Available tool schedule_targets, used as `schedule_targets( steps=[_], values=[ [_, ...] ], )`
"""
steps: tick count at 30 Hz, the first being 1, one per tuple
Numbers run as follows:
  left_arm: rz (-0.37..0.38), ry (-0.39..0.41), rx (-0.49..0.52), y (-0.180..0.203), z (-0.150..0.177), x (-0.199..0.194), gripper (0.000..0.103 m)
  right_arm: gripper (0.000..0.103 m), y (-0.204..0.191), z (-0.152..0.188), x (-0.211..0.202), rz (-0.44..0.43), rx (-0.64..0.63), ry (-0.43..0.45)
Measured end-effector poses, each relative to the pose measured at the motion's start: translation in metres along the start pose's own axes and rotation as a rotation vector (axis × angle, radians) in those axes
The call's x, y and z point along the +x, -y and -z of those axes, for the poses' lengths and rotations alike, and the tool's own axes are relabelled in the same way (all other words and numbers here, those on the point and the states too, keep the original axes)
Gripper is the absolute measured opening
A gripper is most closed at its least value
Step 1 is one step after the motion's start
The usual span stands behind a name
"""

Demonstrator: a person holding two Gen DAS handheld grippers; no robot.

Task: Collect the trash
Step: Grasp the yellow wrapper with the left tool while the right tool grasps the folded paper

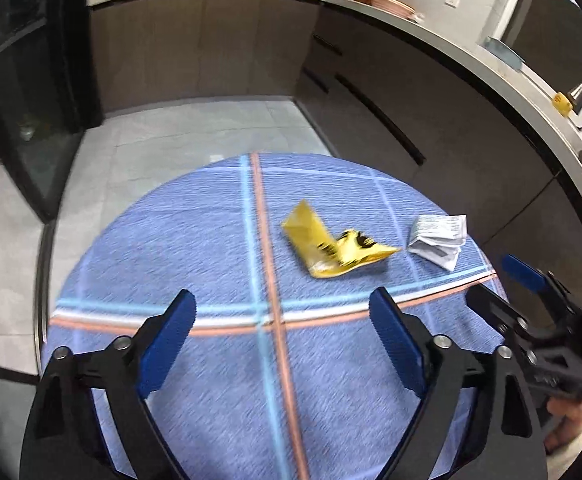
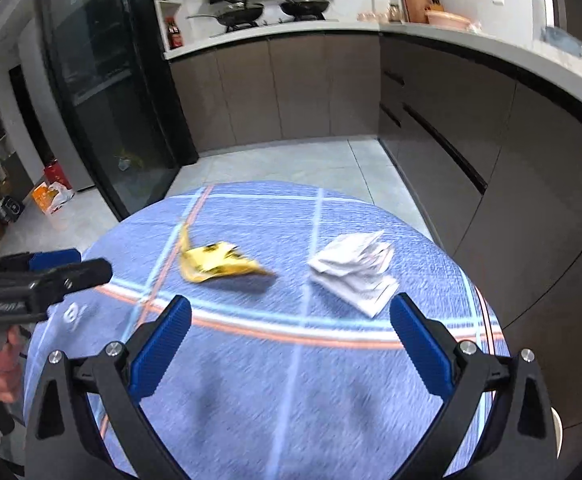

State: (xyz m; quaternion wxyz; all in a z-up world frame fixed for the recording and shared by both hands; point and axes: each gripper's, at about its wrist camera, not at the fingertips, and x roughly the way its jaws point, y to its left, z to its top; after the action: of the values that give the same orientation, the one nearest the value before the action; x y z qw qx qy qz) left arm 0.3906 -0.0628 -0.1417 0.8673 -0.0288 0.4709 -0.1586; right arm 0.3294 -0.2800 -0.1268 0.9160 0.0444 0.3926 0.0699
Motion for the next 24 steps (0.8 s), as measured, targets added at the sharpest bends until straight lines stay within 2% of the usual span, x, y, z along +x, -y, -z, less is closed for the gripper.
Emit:
schedule_targets(
  steps=[3, 7, 11, 13, 14, 15, 17, 19, 24],
  values=[
    [0.051, -0.032, 0.005, 0.009, -0.010, 0.020, 0.078, 0.099, 0.014, -0.008, 0.018, 0.014, 0.019, -0.011],
    [0.068, -0.059, 0.007, 0.017, -0.021, 0.043, 0.078, 0.098, 0.029, -0.015, 0.044, 0.021, 0.052, -0.032],
    [0.084, -0.084, -0.017, 0.019, -0.031, 0.062, 0.078, 0.092, 0.033, -0.015, 0.063, 0.024, 0.052, -0.046],
    [0.088, -0.093, -0.029, 0.019, -0.034, 0.069, 0.078, 0.082, 0.036, -0.015, 0.070, 0.022, 0.056, -0.056],
    [0.090, -0.098, -0.035, 0.020, -0.035, 0.073, 0.078, 0.064, 0.037, -0.014, 0.072, 0.023, 0.060, -0.064],
    [0.091, -0.102, -0.040, 0.020, -0.036, 0.076, 0.078, 0.041, 0.039, -0.014, 0.075, 0.025, 0.065, -0.073],
    [0.098, -0.113, -0.046, 0.021, -0.037, 0.082, 0.074, 0.025, 0.042, -0.011, 0.075, 0.018, 0.075, -0.082],
    [0.107, -0.131, -0.040, 0.023, -0.037, 0.088, 0.060, 0.020, 0.042, -0.008, 0.069, 0.008, 0.078, -0.074],
    [0.117, -0.159, -0.027, 0.033, -0.032, 0.097, 0.045, 0.018, 0.040, 0.003, 0.046, -0.003, 0.074, -0.052]
  ],
)
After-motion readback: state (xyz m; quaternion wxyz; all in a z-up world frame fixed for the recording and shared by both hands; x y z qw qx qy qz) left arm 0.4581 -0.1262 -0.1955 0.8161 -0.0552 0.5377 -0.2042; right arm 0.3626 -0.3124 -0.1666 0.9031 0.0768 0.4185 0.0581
